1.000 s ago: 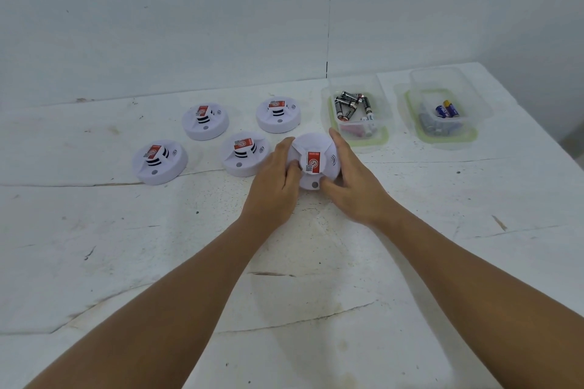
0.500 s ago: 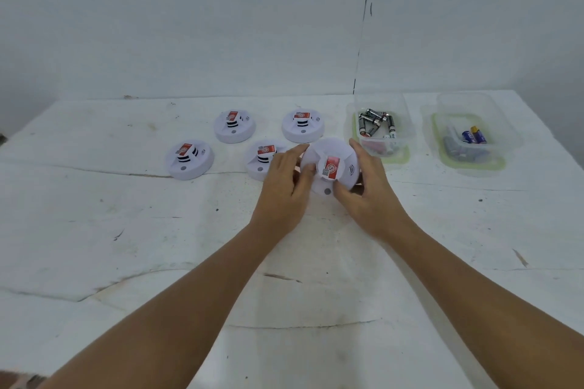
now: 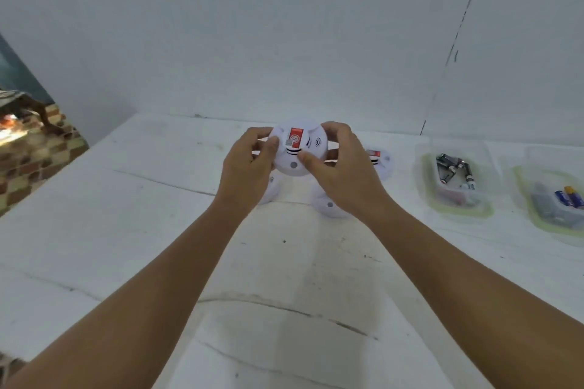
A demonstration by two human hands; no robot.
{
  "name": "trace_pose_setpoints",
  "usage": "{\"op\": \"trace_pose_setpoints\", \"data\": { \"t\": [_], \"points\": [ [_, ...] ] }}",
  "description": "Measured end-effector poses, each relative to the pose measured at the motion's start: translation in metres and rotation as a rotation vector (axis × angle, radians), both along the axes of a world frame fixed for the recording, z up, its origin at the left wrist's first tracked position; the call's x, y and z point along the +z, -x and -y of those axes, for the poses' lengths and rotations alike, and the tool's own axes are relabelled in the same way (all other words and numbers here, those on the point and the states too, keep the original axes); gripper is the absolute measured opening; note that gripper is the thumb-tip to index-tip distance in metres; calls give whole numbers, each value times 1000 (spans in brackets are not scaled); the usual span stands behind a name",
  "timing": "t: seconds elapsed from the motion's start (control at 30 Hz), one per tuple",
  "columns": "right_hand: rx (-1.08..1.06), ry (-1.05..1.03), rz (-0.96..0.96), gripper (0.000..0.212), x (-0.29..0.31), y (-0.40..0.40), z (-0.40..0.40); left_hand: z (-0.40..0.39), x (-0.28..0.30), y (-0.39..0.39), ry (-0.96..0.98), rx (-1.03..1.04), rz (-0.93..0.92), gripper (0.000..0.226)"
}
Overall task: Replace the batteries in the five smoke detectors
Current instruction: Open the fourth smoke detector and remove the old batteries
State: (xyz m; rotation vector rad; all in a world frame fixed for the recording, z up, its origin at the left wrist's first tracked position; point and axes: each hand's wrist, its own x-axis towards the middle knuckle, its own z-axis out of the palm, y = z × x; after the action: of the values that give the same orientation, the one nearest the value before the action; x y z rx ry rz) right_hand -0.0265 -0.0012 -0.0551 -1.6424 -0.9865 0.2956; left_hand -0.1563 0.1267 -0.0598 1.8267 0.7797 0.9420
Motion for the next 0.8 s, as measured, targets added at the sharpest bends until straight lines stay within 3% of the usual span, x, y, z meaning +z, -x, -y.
{"op": "trace_pose_setpoints", "data": {
  "t": [0.3, 0.5, 0.8],
  "points": [
    [-1, 249, 14, 44, 0, 21, -144, -133, -5, 28, 78, 32, -141, 26],
    [-31, 481, 56, 41, -19, 7, -190, -180, -29, 15, 185, -9, -247, 27],
    [-38, 659, 146, 36, -45, -2, -227, -214, -54, 3, 244, -27, -395, 31]
  ]
}}
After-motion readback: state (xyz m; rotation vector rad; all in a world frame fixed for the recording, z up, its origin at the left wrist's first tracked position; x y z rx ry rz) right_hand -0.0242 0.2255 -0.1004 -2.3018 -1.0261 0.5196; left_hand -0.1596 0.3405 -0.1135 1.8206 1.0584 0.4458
